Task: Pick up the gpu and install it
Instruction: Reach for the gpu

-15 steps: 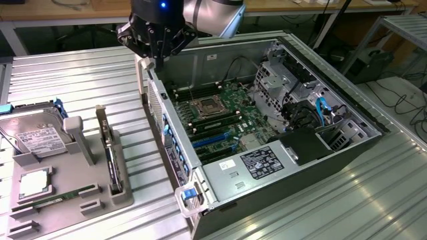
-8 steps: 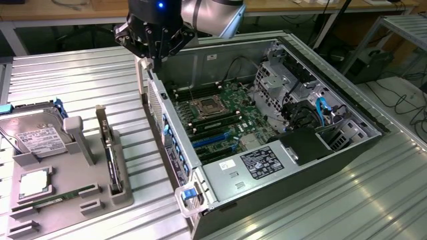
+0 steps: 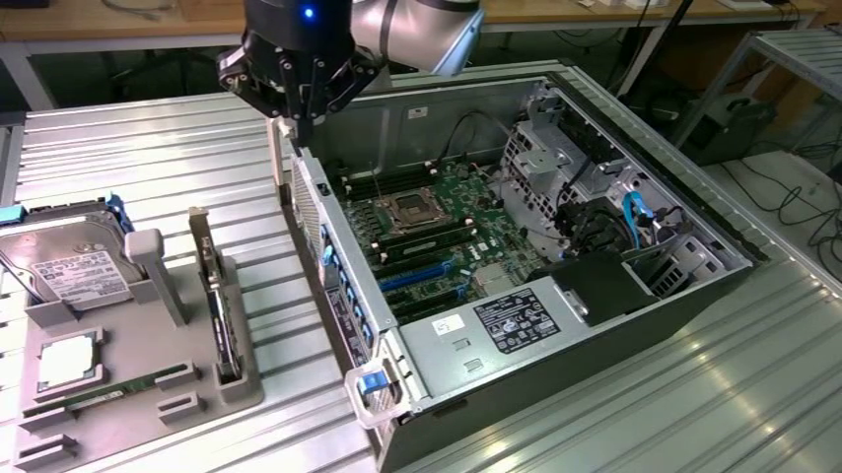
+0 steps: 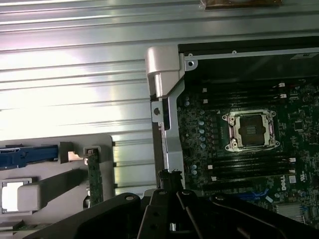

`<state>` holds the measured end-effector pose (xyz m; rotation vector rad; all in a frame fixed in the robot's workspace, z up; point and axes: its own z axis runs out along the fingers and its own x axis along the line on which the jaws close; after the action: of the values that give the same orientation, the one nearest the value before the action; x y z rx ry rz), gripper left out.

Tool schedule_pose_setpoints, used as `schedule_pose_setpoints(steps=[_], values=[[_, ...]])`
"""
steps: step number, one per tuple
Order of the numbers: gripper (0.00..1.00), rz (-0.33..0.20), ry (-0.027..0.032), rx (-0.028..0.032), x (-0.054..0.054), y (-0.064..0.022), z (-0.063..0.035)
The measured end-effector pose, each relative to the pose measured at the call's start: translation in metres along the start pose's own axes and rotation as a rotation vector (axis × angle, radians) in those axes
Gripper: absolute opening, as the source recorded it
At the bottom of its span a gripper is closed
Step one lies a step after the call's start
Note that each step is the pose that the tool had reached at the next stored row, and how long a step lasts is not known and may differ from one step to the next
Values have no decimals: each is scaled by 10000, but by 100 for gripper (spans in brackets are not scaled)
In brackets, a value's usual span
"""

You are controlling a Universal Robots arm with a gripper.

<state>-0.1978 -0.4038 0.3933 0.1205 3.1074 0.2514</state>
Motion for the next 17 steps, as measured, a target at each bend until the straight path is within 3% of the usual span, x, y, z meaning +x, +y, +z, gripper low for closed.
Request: schedule_pose_setpoints(steps=[17], values=[[11, 0, 1, -5, 208, -328, -50]])
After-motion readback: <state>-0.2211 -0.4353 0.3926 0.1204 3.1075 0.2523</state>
